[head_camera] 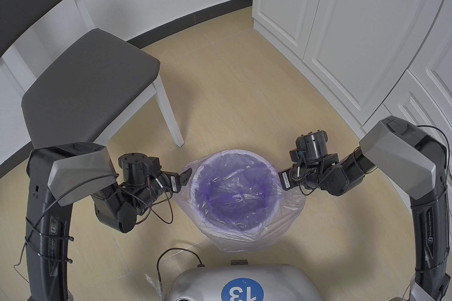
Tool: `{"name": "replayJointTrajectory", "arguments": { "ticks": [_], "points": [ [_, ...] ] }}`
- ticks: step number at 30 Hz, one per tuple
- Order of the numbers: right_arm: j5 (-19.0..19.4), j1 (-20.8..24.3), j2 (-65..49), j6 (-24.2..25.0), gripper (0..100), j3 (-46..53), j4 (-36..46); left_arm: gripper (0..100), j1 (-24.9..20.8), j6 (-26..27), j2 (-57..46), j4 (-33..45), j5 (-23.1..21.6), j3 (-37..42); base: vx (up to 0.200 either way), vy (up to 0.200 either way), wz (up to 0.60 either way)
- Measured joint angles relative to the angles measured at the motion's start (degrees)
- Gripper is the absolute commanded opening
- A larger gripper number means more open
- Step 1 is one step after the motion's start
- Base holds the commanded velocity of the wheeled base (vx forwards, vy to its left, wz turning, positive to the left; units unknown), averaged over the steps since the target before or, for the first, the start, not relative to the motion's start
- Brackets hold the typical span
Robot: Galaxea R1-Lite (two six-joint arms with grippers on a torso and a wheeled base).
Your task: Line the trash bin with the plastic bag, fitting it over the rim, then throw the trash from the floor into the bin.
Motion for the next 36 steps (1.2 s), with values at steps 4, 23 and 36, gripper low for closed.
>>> {"name": "replayJointTrajectory", "arguments": {
  "ticks": [4, 23, 36],
  "points": [
    [0.1, 0.0, -3.6, 0.0, 0, 3.5, -2.9, 100, 0.0, -1.2, -2.5, -1.8, -0.1, 3.0, 0.0, 0.0, 0.0],
    [1.1, 0.1, -12.8, 0.7, 100, 15.6, -4.7, 100, -1.6, -2.3, -12.3, -1.2, -0.3, 12.4, 0.0, 0.0, 0.0],
    [1.1, 2.4, -15.0, -2.0, 100, 30.2, -14.2, 100, 0.0, 4.6, -12.8, -1.7, -0.1, 23.2, 0.0, 0.0, 0.0]
  ]
}}
